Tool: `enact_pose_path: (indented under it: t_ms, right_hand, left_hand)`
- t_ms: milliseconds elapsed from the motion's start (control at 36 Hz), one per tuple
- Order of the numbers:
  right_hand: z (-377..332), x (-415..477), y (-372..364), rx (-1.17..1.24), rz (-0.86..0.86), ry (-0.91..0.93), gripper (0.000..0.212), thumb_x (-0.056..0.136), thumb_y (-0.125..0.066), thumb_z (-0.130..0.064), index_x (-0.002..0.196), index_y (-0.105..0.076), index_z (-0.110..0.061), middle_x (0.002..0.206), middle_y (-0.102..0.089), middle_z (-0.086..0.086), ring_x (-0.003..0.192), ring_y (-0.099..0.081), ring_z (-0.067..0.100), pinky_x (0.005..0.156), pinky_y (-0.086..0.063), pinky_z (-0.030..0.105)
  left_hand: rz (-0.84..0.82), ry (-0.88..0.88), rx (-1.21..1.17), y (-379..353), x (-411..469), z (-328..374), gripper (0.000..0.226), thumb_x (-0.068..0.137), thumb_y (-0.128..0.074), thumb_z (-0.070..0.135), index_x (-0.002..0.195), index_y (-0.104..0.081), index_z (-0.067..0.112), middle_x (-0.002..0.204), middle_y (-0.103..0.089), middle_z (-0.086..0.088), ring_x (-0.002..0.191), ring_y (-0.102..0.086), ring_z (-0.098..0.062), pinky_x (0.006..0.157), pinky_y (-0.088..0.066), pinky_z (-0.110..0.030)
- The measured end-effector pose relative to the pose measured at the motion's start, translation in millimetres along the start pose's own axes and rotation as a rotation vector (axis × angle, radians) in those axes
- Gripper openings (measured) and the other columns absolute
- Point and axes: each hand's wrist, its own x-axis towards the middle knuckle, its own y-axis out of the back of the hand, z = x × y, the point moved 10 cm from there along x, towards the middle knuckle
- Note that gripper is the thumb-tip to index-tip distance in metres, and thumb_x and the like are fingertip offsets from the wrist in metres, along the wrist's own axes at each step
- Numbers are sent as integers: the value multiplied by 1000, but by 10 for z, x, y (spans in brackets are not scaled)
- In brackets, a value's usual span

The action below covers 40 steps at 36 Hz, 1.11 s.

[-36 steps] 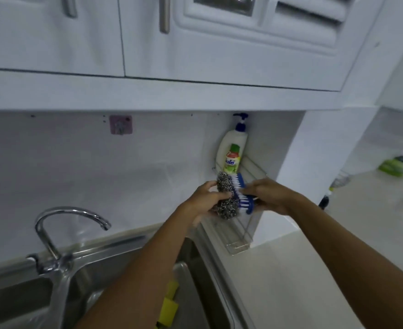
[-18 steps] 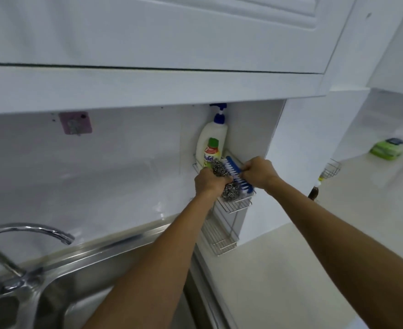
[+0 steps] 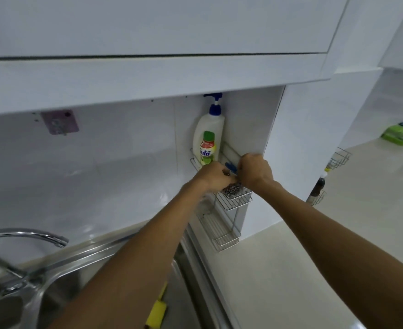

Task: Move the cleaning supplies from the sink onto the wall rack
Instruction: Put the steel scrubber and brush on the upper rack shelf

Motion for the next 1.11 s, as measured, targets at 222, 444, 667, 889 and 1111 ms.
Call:
enact_pose_path:
  t_ms: [222, 444, 667, 889, 1111]
  right_hand:
    - [-189, -54, 2, -231, -33, 98, 23, 90, -65, -15, 112, -67, -9, 106, -67, 15, 97, -68, 32, 74, -54, 36]
    - [-288, -105, -45, -297, -38, 177, 23, 90, -67, -12, 113, -69, -9, 106, -71, 14, 97, -71, 33, 79, -58, 38]
    - [-290, -159, -106, -374, -28, 210, 22, 95, -60, -7, 116, -67, -7, 108, -71, 14, 97, -72, 34, 80, -61, 41]
    - [-386, -206, -114, -558, -13, 288, 20, 99, -57, -16, 114, -69, -8, 108, -72, 9, 97, -72, 29, 75, -57, 35]
    - [-440, -227, -99, -577, -25, 312, 26, 103, -50, -18, 119, -67, -7, 112, -69, 10, 100, -71, 30, 77, -56, 35]
  left_hand:
    - [-71, 6, 143, -19, 20, -53, 40, 79, -85, 31, 114, -74, 16, 102, -72, 1, 90, -65, -14, 71, -46, -23]
    - [175, 73, 433, -27, 119, -122, 58, 64, -89, 42, 115, -70, 22, 116, -63, -6, 115, -54, -29, 104, -37, -51]
    - [219, 49, 552, -135, 117, -93, 48, 75, -78, 52, 112, -67, 24, 117, -66, -2, 121, -54, -29, 112, -23, -61]
    - [8, 101, 442, -123, 181, -209, 53, 71, -77, 61, 113, -70, 29, 115, -69, 2, 122, -53, -27, 113, -15, -66]
    - [58, 88, 438, -88, 156, -187, 57, 69, -86, 44, 120, -69, 27, 121, -68, 0, 123, -54, -27, 111, -24, -59]
